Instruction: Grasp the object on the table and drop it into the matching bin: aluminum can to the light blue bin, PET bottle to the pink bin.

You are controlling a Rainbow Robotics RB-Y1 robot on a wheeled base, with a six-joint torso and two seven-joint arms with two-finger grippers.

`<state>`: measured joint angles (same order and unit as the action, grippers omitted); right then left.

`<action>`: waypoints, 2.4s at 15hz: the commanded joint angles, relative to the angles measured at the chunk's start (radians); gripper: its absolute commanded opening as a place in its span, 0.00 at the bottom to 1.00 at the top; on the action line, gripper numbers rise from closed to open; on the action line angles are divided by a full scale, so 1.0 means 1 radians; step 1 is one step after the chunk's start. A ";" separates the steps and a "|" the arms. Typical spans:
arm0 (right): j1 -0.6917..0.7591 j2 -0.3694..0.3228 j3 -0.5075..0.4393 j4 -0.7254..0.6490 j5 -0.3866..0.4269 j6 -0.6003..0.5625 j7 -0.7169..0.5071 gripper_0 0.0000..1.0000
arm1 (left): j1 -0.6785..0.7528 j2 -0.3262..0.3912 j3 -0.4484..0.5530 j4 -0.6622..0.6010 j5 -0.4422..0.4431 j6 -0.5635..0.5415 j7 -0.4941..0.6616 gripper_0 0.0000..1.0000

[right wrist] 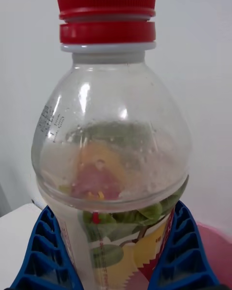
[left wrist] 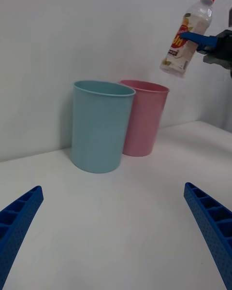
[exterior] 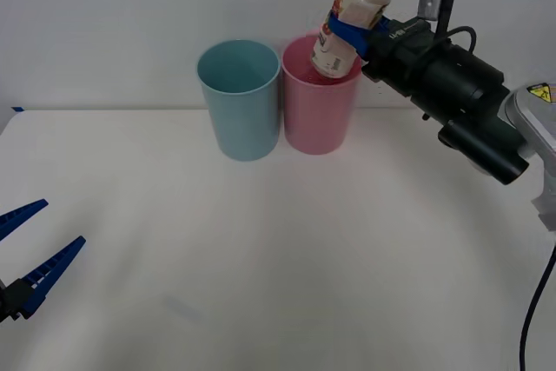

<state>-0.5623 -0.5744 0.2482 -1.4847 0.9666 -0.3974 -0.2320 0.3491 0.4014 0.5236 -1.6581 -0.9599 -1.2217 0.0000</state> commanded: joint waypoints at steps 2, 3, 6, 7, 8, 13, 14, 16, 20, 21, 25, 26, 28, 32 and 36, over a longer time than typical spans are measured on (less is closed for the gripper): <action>-0.111 0.014 0.016 0.136 0.003 0.000 0.028 0.00 | 0.000 0.000 0.000 0.000 0.000 0.000 0.000 1.00; -0.142 0.024 0.020 0.179 0.009 0.000 0.037 0.00 | 0.000 0.000 0.000 0.000 0.000 0.000 0.000 1.00; -0.208 0.048 0.026 0.285 0.023 -0.001 0.065 0.00 | 0.000 0.000 0.000 0.000 0.000 0.000 0.000 1.00; -0.231 0.060 0.028 0.322 0.029 0.000 0.076 0.00 | 0.000 0.000 0.000 0.000 0.000 0.000 0.000 1.00; -0.249 0.068 0.029 0.350 0.035 0.000 0.083 0.00 | 0.000 0.000 0.000 0.000 0.000 0.000 0.000 1.00; -0.306 0.082 0.057 0.445 0.035 0.000 0.108 0.05 | 0.000 0.000 0.000 0.000 0.000 0.000 0.000 1.00; -0.306 0.080 0.059 0.443 0.035 0.000 0.108 0.14 | 0.000 0.000 0.000 0.000 0.000 0.000 0.000 1.00; -0.306 0.082 0.057 0.443 0.035 0.000 0.108 0.78 | 0.000 0.000 0.000 0.000 0.000 0.000 0.000 1.00; -0.306 0.080 0.059 0.443 0.031 -0.008 0.109 1.00 | 0.000 0.000 0.000 0.000 0.000 0.000 0.000 1.00; -0.306 0.082 0.060 0.442 0.021 -0.015 0.111 1.00 | 0.000 0.000 0.000 0.000 0.000 0.000 0.000 1.00; -0.220 0.057 0.059 0.317 -0.009 -0.021 0.112 1.00 | 0.000 0.000 0.000 0.000 0.000 0.000 0.000 1.00; -0.189 0.045 0.059 0.271 -0.016 -0.018 0.112 1.00 | 0.000 0.000 0.000 0.000 0.000 0.000 0.000 1.00; -0.113 0.007 0.059 0.159 -0.034 -0.014 0.108 1.00 | 0.000 0.000 0.000 0.000 0.000 0.000 0.000 1.00; 0.035 -0.081 0.059 -0.022 -0.092 -0.012 0.109 1.00 | 0.000 0.000 0.000 0.000 0.000 0.000 0.000 1.00; 0.197 -0.180 0.039 -0.189 -0.167 -0.014 0.126 1.00 | 0.000 0.000 0.000 0.000 0.000 0.000 0.000 1.00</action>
<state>-0.3972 -0.7389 0.2942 -1.6452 0.8096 -0.4100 -0.1094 0.3491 0.4014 0.5236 -1.6581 -0.9599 -1.2217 0.0000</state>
